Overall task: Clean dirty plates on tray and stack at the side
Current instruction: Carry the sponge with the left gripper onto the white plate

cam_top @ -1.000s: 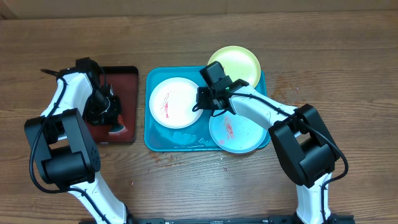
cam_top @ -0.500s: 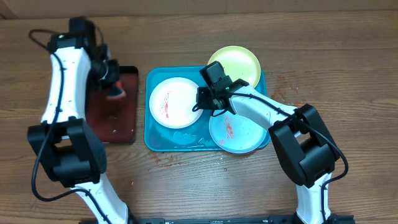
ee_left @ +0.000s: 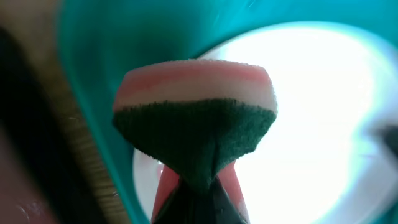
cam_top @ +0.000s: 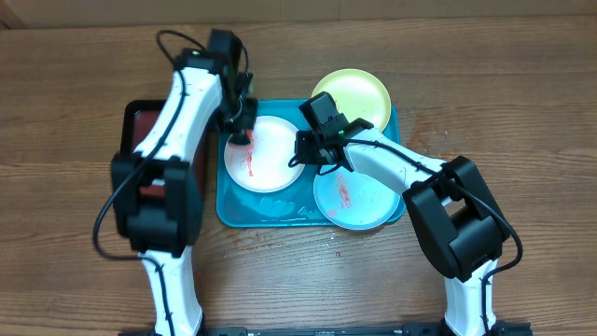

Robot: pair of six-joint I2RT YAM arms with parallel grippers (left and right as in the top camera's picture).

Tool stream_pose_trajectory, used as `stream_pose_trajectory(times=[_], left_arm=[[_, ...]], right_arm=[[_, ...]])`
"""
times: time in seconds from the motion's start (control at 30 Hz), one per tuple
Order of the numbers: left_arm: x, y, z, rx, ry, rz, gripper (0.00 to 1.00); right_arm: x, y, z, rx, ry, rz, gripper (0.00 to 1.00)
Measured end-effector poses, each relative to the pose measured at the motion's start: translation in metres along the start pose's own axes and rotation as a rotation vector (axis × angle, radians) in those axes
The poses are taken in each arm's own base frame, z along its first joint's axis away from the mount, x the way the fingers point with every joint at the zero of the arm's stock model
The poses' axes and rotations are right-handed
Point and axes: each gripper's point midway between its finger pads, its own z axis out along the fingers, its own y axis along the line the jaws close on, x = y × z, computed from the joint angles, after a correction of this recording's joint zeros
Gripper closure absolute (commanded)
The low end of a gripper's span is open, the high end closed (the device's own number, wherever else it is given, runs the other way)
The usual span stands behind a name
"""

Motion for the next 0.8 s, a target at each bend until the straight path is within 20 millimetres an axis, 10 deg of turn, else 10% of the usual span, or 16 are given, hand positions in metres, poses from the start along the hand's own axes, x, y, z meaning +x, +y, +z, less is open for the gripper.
stream_pose_trajectory(times=[0.3, 0.53, 0.8], left_arm=[[0.028, -0.006, 0.029, -0.024, 0.151, -0.001, 0.96], [0.056, -0.055, 0.023, 0.16, 0.258, 0.116, 0.96], [0.008, -0.054, 0.029, 0.186, 0.064, 0.074, 0.96]], right_arm=[[0.0, 0.0, 0.0, -0.001, 0.0, 0.0, 0.96], [0.0, 0.0, 0.0, -0.001, 0.001, 0.001, 0.96], [0.0, 0.0, 0.0, -0.002, 0.002, 0.0, 0.96]])
